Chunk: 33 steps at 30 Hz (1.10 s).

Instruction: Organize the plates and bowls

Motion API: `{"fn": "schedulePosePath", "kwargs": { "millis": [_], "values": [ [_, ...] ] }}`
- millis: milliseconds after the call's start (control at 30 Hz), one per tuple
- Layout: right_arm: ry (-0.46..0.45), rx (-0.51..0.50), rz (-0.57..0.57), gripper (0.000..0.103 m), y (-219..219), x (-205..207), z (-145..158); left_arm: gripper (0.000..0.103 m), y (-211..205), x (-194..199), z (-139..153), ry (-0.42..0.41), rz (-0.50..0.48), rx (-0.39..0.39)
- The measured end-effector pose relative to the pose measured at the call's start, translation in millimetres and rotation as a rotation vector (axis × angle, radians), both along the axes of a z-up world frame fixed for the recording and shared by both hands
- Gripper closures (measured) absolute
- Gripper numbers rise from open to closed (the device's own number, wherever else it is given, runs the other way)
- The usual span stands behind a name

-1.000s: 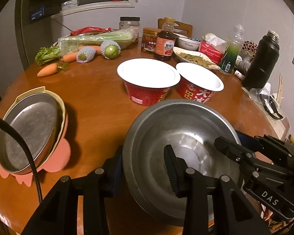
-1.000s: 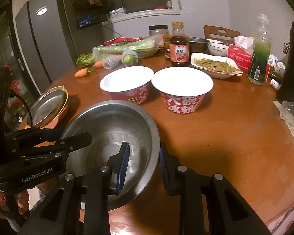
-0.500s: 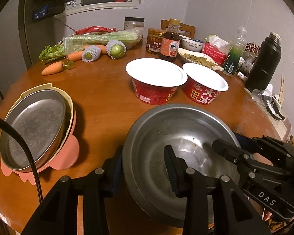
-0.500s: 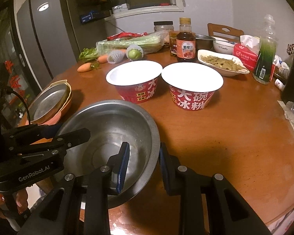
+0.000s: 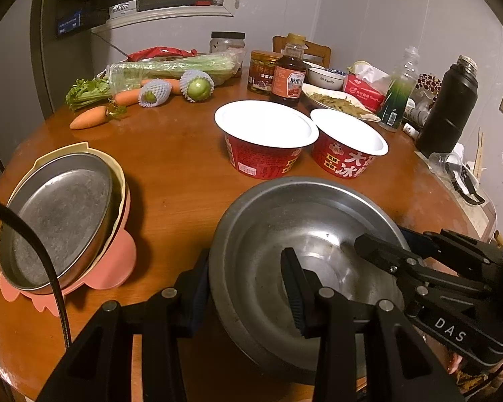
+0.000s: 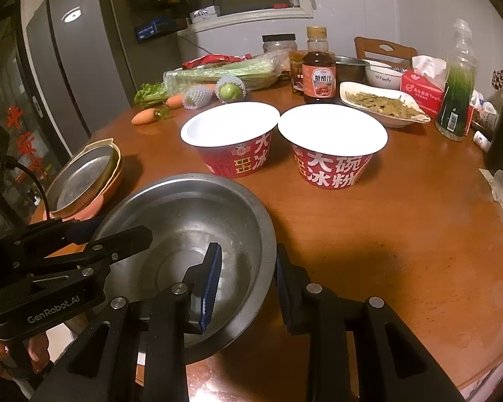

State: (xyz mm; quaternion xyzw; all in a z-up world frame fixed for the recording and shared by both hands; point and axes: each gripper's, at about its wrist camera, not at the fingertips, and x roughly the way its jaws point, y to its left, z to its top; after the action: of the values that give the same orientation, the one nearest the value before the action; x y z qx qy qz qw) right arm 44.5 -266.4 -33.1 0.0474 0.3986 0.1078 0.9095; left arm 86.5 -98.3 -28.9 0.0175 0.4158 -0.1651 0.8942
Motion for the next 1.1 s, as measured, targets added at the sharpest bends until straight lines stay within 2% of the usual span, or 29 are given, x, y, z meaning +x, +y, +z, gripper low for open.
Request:
{"fn": "schedulePosePath", "kwargs": {
  "millis": [267, 333, 467, 733, 867, 1100],
  "values": [
    [0.012, 0.020, 0.000, 0.069, -1.8, 2.7, -1.7, 0.060, 3.4, -1.2, 3.2, -0.019, 0.023, 0.006],
    [0.006, 0.027, -0.012, 0.065, -4.4, 2.3, -0.5, 0.059, 5.1, -1.9, 5.7, -0.030, 0.027, 0.007],
    [0.001, 0.051, -0.025, 0.064, -9.9, 2.5, 2.9, 0.058, 8.5, -4.4, 11.6, -0.044, 0.029, 0.003],
    [-0.049, 0.083, -0.046, 0.062, -17.3, 5.8, 23.8, 0.053, 19.2, -3.3, 35.1, -0.093, 0.044, -0.025],
    [-0.056, 0.092, -0.042, 0.062, -13.5, 11.7, 31.5, 0.049, 22.8, -0.3, 42.6, -0.109, 0.053, -0.032],
    [-0.055, 0.107, -0.006, 0.062, -1.4, 27.2, 37.6, 0.048, 19.9, 15.8, 49.2, -0.117, 0.048, -0.027]
  ]
}}
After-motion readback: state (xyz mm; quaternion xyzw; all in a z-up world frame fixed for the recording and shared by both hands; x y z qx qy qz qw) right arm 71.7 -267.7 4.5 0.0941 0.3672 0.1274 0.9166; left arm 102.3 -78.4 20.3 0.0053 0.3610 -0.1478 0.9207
